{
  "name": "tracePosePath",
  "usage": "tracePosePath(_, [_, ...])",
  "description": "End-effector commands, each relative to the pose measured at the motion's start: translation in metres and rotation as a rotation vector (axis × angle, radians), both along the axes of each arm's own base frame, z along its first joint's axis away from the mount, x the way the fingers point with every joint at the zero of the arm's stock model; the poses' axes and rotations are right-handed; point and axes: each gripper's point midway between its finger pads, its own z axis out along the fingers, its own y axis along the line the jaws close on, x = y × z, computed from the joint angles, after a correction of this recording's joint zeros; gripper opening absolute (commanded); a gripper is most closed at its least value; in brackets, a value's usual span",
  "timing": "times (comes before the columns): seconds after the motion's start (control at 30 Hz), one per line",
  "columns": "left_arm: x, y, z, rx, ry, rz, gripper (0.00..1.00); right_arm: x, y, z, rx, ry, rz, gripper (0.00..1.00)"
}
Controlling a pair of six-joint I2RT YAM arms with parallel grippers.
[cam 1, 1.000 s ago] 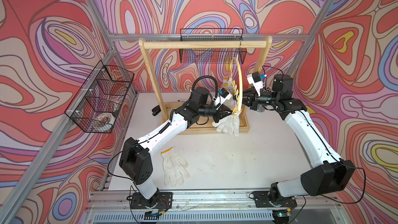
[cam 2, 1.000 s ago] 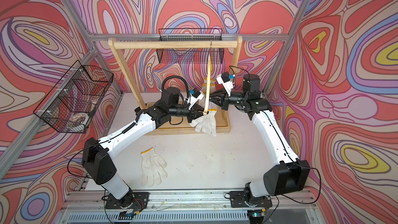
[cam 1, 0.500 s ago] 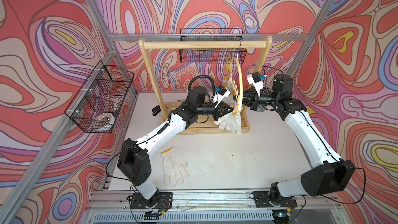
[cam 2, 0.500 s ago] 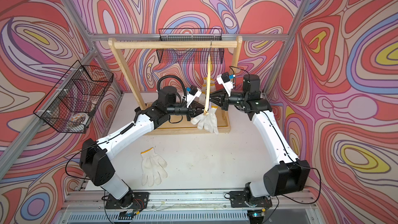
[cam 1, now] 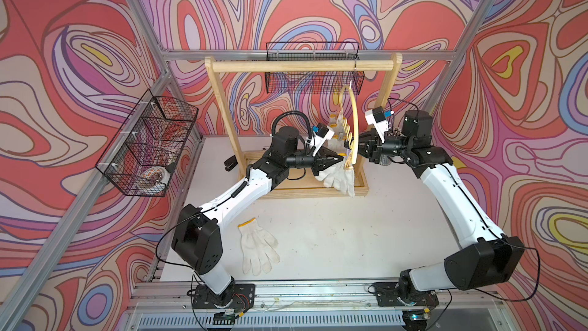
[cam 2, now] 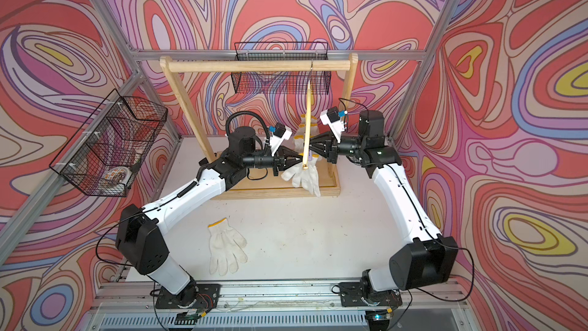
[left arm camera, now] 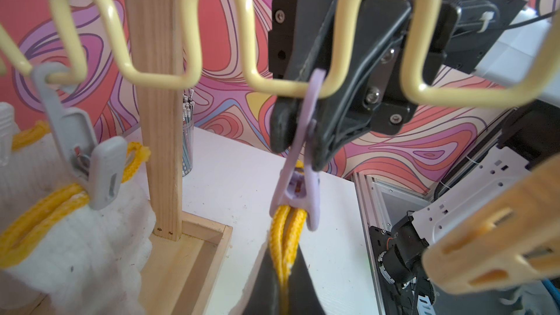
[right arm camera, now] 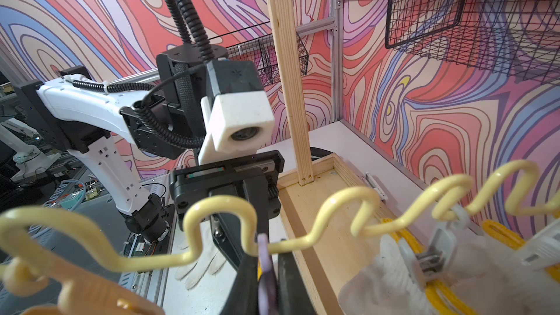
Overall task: Clip the gloves onto a hanger to dry
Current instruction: Clamp the glove onto the hanger.
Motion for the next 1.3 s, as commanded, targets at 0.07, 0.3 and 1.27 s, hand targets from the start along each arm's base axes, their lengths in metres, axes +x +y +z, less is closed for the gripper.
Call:
tracePosePath(0.07, [-0.012,0.001,0.025,-0.069,-0.032,-0.053,0.00,-0.008,0.001,0.002,0.008,-0.006,0.017,0.00])
tracePosePath(0.3, [-0.013,0.000,0.025,-0.078,-0.020,-0.072,0.00,-0.009,0.001,0.002,0.010,-0.009,0.016,0.00])
tracePosePath(1.27, [-0.011,-0.004,0.006,-0.040,0.026,-0.087,0.00,-0.008,0.001,0.001,0.008,-0.002,0.009,0.00])
